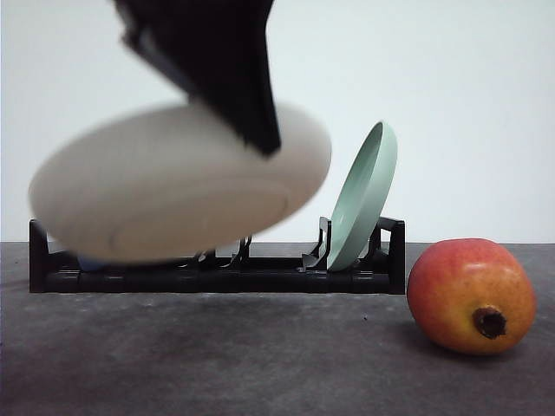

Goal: Place pomegranate in white plate

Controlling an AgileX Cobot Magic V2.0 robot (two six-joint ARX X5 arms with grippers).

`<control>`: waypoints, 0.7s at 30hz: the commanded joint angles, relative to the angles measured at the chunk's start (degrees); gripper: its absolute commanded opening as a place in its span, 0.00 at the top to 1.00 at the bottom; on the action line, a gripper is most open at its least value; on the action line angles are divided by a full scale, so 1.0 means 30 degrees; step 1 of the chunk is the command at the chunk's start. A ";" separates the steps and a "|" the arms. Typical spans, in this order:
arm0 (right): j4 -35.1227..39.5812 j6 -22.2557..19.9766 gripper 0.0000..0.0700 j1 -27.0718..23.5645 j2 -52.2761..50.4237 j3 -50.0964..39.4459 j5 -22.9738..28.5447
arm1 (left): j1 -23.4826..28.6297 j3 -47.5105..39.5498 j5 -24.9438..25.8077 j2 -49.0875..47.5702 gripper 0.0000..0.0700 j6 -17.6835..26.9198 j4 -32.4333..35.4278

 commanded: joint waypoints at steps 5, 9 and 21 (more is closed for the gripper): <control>0.0160 0.0418 0.31 0.0022 0.0080 0.0386 -0.0015 | -0.0240 -0.2223 -0.0261 0.0277 0.98 -0.0324 0.2986; 0.0160 0.0476 0.31 0.0022 0.0080 0.0386 -0.0022 | -0.0240 -0.3115 -0.0254 0.0467 0.98 -0.0316 0.4396; -0.0015 0.0476 0.31 0.0029 0.0080 0.0386 -0.0015 | -0.0277 -0.3366 -0.0210 0.4158 0.98 0.0317 0.6045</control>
